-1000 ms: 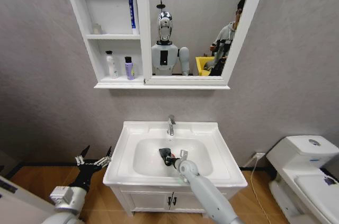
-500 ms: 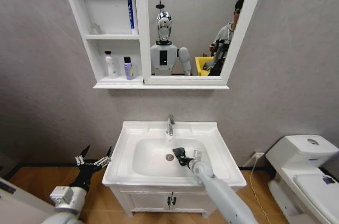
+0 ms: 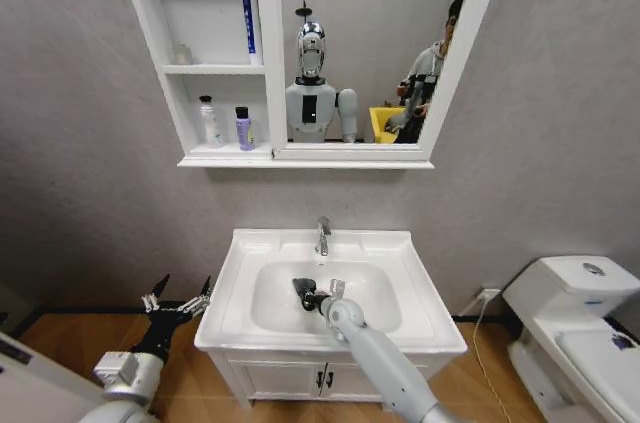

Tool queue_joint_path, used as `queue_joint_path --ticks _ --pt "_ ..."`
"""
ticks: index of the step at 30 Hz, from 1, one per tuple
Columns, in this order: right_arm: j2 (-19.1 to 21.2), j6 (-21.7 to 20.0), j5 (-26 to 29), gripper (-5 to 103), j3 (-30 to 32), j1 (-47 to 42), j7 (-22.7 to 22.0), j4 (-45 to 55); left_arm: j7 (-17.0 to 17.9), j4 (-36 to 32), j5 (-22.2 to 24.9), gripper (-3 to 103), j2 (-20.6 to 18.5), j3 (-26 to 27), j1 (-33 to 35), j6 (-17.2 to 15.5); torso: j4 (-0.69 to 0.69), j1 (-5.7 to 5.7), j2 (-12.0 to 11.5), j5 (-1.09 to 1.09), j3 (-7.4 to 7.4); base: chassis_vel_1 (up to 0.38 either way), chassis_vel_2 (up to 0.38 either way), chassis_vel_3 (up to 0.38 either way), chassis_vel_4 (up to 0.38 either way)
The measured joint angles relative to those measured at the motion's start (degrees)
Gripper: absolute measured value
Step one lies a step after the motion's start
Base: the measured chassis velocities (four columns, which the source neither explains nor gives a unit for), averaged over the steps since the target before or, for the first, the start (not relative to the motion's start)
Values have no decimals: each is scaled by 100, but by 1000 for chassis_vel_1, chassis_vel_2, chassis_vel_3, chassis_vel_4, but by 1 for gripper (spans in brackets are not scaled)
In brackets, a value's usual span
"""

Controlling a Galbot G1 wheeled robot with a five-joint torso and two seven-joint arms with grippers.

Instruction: Move facial cleanser and shampoo from washbasin to cabinet, then wipe washbasin with towel.

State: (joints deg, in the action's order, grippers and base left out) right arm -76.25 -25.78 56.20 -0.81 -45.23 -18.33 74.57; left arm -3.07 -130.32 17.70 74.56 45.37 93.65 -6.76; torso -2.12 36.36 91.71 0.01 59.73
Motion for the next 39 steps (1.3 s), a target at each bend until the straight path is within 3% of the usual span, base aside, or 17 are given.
queue_joint_path --ticks 4,6,9,14,23,27,31,38,39 --pt "344 20 -36 6 277 -387 75 316 0 0 0 100 0 0 0 0 2 -1 0 1 0 0 0 0 0" --pt "789 21 -66 6 513 -653 146 650 0 0 0 100 0 0 0 0 0 -1 1 -1 -1 0 0 0 0" --pt "1101 58 -216 6 642 -770 226 769 0 0 0 100 0 0 0 0 4 -1 0 -2 -1 0 0 0 0" --pt "989 80 -283 6 621 -743 238 780 0 0 0 100 0 0 0 0 4 0 0 -1 0 0 0 0 0" --pt "62 69 34 6 -43 -68 54 498 0 0 0 100 0 0 0 0 -2 0 0 -2 0 0 0 0 0" --pt "-105 13 185 6 -90 102 -51 223 0 0 0 100 0 0 0 0 0 0 0 -2 0 0 0 0 0" --pt "-86 12 98 6 -41 85 -19 113 0 0 0 100 0 0 0 0 0 0 0 -1 1 0 0 0 0" --pt "428 -9 7 6 431 -351 83 294 0 0 0 100 0 0 0 0 1 0 0 1 0 0 0 0 0" --pt "644 -4 -54 6 564 -467 121 400 0 0 0 100 0 0 0 0 1 0 0 1 0 0 0 0 0"
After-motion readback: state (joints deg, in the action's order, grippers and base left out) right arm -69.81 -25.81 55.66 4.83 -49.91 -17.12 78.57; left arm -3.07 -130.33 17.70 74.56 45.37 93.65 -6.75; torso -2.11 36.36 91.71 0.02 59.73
